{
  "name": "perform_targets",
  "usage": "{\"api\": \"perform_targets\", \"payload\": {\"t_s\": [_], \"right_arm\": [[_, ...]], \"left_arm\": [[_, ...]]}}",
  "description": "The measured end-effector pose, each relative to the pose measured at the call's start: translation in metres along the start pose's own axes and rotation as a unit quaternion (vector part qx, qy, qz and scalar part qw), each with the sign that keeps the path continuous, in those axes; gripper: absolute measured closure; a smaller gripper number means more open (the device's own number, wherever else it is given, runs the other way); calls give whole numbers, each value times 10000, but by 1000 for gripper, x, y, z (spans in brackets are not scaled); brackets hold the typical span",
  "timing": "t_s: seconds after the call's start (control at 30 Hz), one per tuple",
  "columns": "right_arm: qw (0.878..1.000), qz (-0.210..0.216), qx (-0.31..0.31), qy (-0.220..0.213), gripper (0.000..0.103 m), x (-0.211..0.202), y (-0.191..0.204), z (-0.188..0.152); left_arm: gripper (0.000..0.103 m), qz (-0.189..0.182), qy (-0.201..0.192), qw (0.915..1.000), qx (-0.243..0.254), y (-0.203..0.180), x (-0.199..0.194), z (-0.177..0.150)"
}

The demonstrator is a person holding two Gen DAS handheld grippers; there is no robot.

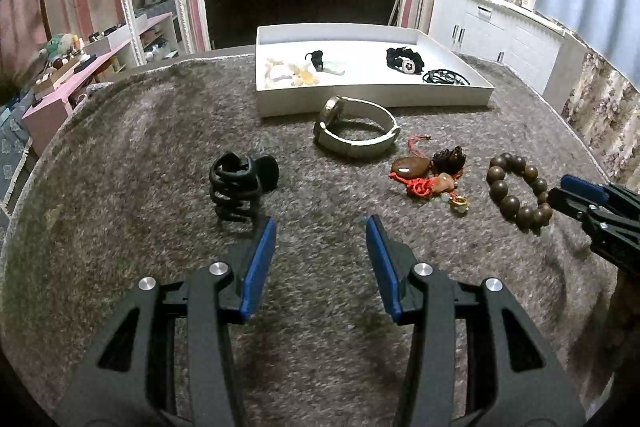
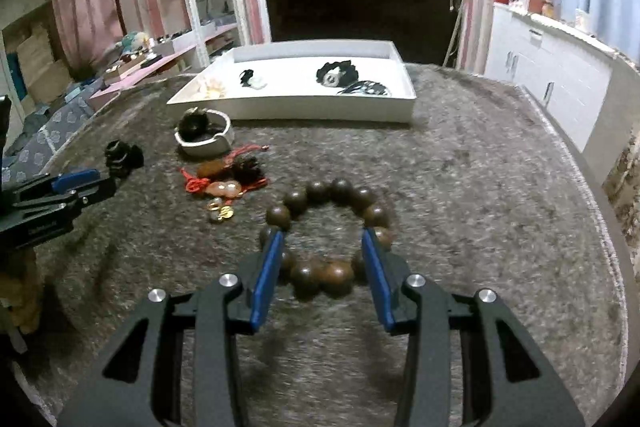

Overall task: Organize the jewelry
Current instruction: 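Withdraw both tools and move the left tool toward the black hair clip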

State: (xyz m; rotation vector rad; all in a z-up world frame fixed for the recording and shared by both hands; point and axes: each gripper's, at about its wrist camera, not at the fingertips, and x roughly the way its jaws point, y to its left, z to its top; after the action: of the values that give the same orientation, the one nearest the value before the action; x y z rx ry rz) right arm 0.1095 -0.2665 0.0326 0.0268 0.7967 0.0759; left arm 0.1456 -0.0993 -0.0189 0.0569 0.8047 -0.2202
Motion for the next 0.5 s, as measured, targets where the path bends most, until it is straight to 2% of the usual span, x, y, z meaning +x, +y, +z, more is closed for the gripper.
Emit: {"api": "perform_targets", "payload": {"t_s": [0.33, 0.5], "right_arm": [[9992, 289, -261, -46, 62, 7, 33, 14], [9982, 489, -353, 56, 62, 20, 51, 17]], "left_arm": [[56, 105, -71, 9999, -68, 14, -7, 5], [56, 374, -145, 9991, -113, 42, -10, 8]]}}
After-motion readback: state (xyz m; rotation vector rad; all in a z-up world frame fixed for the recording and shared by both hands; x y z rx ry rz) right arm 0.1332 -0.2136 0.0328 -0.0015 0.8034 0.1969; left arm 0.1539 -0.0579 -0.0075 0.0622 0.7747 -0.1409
